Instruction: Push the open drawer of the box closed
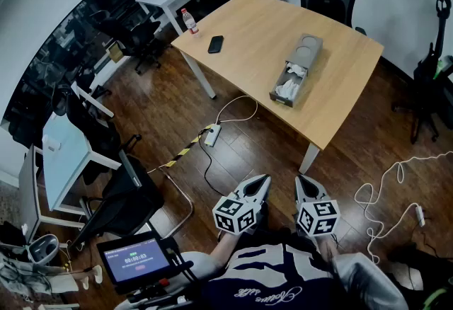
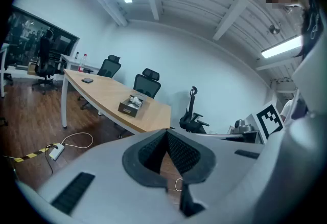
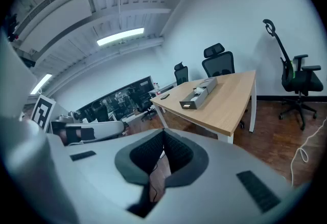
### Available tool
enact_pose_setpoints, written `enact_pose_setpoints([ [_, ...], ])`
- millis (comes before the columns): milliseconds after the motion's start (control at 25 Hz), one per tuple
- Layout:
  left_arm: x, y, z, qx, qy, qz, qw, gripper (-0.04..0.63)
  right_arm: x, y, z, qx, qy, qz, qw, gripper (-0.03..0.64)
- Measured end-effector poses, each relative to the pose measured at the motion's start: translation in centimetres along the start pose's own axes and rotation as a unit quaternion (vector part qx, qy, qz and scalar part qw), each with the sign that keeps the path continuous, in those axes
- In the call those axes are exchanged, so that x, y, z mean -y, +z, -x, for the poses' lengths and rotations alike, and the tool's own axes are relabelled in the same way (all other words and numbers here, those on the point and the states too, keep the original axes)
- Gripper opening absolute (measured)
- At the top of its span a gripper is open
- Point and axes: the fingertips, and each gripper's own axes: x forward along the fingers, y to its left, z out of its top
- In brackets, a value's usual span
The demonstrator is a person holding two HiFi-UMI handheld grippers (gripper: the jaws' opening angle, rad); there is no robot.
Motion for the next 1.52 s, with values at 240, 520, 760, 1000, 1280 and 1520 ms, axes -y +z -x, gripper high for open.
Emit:
enact_pose_setpoints([
  [240, -4.4, 2.6, -3.2, 0.0, -0.015, 0.0, 0.9999, 0.002, 1.2, 1.7, -4.5, 0.002, -0.023, -0.011, 1.0, -0.002],
  [520, -10.1, 6.7, -7.6, -0.021, -0.047, -0.021, 0.9985, 0.002, 2.2, 5.2, -10.4, 0.012, -0.067, -0.031, 0.997, -0.002],
  [760, -16.0, 10.3, -10.1, -0.032, -0.073, -0.028, 0.9964, 0.002, 2.0, 8.3, -16.0, 0.027, -0.104, -0.048, 0.993, -0.002],
  [1000, -19.7, 11.0, -12.5, -0.058, -0.119, -0.043, 0.9903, 0.002, 2.8, 9.3, -19.2, 0.035, -0.151, -0.072, 0.985, -0.002],
  [1280, -21.8, 9.8, -16.2, -0.092, -0.134, -0.052, 0.9854, 0.002, 4.5, 10.0, -19.1, 0.031, -0.194, -0.078, 0.977, -0.002],
  [1520, -23.4, 6.8, -19.9, -0.14, -0.13, -0.06, 0.9797, 0.002, 7.1, 9.8, -19.0, 0.022, -0.216, -0.087, 0.972, -0.002],
])
